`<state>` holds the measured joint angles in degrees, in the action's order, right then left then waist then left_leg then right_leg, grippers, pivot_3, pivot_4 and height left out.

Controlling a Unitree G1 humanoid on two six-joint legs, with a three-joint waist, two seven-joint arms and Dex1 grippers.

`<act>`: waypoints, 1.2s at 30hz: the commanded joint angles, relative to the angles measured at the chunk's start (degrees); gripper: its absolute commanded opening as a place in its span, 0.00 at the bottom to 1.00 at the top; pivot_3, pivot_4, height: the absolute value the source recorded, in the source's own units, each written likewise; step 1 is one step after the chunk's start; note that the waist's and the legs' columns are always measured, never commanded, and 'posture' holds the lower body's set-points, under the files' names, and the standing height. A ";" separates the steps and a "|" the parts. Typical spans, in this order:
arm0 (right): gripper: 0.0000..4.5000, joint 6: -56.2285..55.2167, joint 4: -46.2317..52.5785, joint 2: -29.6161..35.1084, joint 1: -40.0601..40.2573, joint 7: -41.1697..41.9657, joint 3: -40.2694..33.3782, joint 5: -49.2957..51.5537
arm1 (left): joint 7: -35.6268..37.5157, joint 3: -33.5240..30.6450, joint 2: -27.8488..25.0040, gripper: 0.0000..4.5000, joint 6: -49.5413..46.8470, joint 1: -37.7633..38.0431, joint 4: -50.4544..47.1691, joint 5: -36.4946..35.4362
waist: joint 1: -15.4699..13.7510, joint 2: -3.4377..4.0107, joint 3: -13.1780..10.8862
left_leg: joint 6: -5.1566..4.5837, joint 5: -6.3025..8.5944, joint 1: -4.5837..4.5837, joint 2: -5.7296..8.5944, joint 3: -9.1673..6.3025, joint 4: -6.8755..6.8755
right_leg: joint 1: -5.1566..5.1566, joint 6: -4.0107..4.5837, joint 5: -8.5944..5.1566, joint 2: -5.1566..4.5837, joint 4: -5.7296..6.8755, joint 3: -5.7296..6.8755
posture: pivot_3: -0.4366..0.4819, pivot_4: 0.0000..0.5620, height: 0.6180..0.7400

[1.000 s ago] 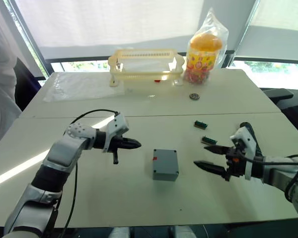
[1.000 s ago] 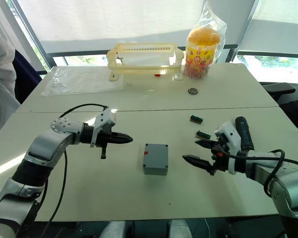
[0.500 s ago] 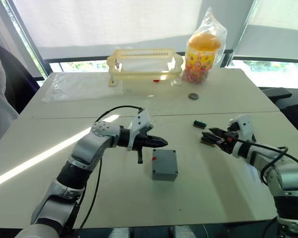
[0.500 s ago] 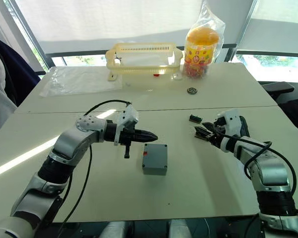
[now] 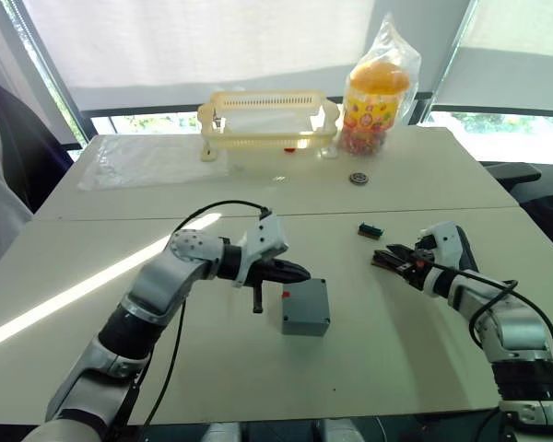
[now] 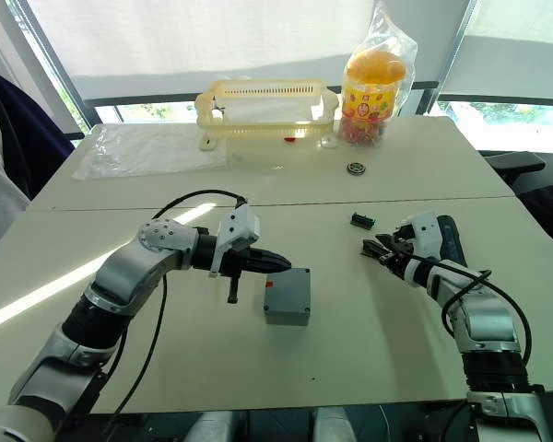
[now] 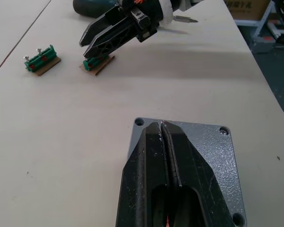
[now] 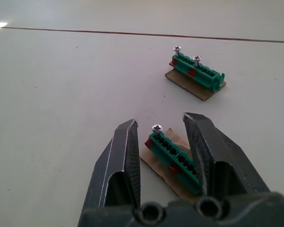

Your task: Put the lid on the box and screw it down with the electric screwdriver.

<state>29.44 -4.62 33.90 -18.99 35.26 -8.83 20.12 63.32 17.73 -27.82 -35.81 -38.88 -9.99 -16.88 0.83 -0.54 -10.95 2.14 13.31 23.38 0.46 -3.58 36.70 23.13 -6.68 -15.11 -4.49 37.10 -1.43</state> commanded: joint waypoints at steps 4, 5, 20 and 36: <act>0.36 -1.98 -1.16 -0.34 -1.55 0.23 -0.30 -0.81 | -0.52 -0.67 -1.68 0.00 -0.26 0.44 -2.64 -0.62 | -0.03 0.00 0.00 | 0.00 0.00 0.00 0.00 0.00 0.00 | 0.00 0.00 0.00 0.00 0.00 0.00 | 0.48 0.27 1.00; 0.36 -2.06 -1.30 -0.40 -1.60 0.25 -0.29 -0.85 | -0.60 -0.67 -1.75 0.00 -0.30 0.49 -2.73 -0.67 | -0.04 0.00 0.00 | 0.00 0.00 0.00 0.00 0.00 0.00 | 0.00 0.00 0.00 0.00 0.00 0.00 | 0.48 0.27 1.00; 0.05 -2.39 -1.46 -0.70 -1.75 0.37 0.20 -1.49 | -1.03 -0.27 -1.71 0.00 -0.25 0.78 -2.83 -0.85 | -0.02 0.00 0.00 | 0.00 0.00 0.00 0.00 0.00 0.00 | 0.00 0.00 0.00 0.00 0.00 0.00 | 0.48 0.27 1.00; 0.01 -1.46 1.74 0.67 -1.98 0.04 -1.05 -1.69 | -1.18 -0.35 -1.61 0.00 0.06 0.77 -2.33 -0.73 | -0.01 0.00 0.00 | 0.00 0.00 0.00 0.00 0.00 0.00 | 0.00 0.00 0.00 0.00 0.00 0.00 | 0.48 0.27 1.00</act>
<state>28.32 -6.24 33.36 -20.01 35.45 -8.14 18.19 62.09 17.73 -29.29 -36.19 -37.83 -11.05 -16.95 0.82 -0.53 -10.95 2.14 13.31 23.38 0.46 -3.58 36.70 23.13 -6.68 -15.11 -4.49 37.10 -1.43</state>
